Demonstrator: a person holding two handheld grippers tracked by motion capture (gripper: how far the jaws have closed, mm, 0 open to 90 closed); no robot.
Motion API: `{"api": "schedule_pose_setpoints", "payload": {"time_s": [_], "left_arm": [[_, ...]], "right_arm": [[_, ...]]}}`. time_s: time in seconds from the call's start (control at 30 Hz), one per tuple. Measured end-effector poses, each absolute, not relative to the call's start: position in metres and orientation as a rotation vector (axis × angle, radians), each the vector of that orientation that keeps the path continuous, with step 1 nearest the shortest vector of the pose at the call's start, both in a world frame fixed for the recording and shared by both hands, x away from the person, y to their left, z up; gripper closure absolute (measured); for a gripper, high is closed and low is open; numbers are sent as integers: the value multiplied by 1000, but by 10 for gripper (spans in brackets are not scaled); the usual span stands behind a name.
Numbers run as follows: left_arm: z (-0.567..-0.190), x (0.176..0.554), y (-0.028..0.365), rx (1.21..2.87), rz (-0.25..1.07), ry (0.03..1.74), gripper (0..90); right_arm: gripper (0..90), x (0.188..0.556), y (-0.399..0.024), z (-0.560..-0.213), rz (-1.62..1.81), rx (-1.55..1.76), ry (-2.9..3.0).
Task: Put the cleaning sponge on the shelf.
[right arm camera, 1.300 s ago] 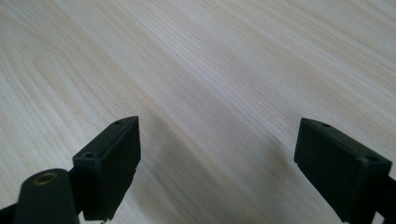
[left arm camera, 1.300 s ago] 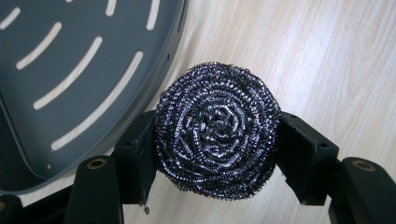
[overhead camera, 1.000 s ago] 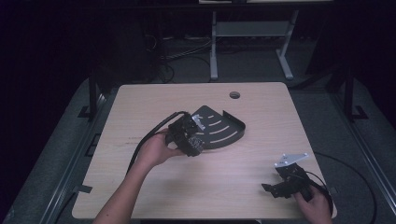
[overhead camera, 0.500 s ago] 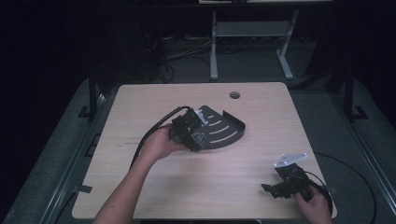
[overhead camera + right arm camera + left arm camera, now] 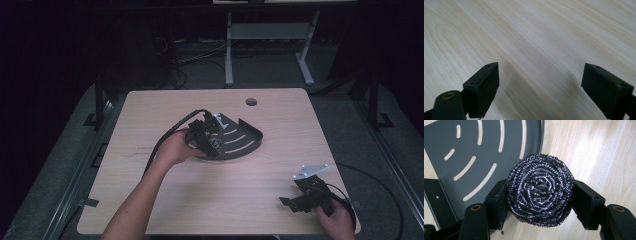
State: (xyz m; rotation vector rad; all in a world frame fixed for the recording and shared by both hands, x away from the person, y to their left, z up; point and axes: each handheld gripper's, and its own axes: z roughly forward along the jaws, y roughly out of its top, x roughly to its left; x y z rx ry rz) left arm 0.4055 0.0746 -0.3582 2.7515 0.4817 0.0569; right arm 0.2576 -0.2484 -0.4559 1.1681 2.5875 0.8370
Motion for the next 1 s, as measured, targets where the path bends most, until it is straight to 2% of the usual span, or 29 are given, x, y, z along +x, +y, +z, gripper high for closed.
{"api": "schedule_pose_setpoints", "payload": {"time_s": [1.0], "left_arm": [[-373,439,73,2711,59,578,348]], "right_arm": [[143,258,-248,-457,839,1165,2595]]}}
